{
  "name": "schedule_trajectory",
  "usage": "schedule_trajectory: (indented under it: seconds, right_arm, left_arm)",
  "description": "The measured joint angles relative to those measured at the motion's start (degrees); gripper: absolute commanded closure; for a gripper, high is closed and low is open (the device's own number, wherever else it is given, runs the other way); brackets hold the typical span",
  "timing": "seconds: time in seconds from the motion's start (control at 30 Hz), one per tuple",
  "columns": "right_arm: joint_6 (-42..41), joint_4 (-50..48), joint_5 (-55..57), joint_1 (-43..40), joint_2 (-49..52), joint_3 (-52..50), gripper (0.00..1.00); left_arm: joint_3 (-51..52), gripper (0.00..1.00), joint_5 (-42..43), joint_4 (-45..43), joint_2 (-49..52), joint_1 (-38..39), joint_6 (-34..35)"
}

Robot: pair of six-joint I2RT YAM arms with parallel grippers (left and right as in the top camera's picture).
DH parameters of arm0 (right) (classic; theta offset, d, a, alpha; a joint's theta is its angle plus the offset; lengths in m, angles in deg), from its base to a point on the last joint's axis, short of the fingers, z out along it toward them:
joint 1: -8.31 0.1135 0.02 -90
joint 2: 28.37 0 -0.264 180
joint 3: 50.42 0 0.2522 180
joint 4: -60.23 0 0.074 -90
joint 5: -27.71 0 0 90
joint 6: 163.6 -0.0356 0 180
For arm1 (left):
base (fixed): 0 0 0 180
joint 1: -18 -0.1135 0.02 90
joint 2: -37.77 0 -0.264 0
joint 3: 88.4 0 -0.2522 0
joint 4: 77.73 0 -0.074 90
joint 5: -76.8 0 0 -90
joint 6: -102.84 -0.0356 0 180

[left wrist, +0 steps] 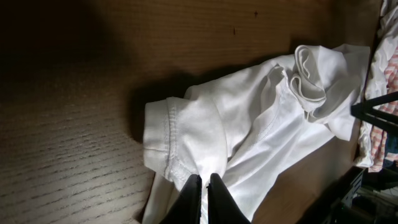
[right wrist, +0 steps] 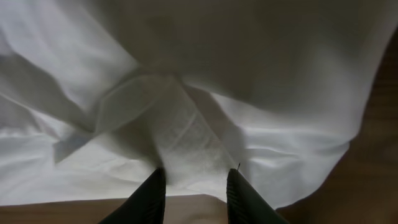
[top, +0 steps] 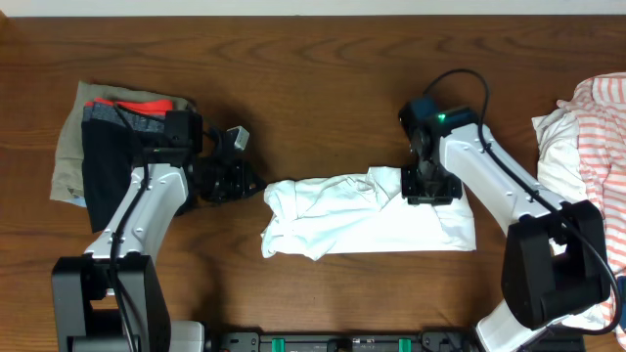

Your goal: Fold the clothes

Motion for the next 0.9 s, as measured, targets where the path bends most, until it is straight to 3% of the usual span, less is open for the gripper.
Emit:
schedule_trajectory:
  seconds: [0.13, 0.33, 0.47, 0.73, 0.9]
  right_arm:
    - [1.09, -0.87, -0.04, 0.00, 0.02, -1.53, 0.78]
    - [2.75, -0.96, -0.22, 0.00, 0.00, -1.60, 0.69]
    - [4.22, -1.55, 1.64, 0.00, 0.00, -1.62, 0.69]
    - [15.15, -5.73, 4.94, 0.00, 0.00, -1.62, 0.74]
    - [19.45, -6.84, 1.66, 0.00, 0.02, -1.62, 0.69]
  left_arm:
    - [0.00, 0.93, 0.00, 0.00, 0.00, 0.00, 0.00]
    - [0.00, 0.93, 0.00, 0.00, 0.00, 0.00, 0.00]
    - [0.00, 0.93, 0.00, 0.00, 0.00, 0.00, 0.00]
    - [0.00, 0.93, 0.00, 0.00, 0.00, 0.00, 0.00]
    - [0.00, 0.93, 0.00, 0.00, 0.00, 0.00, 0.00]
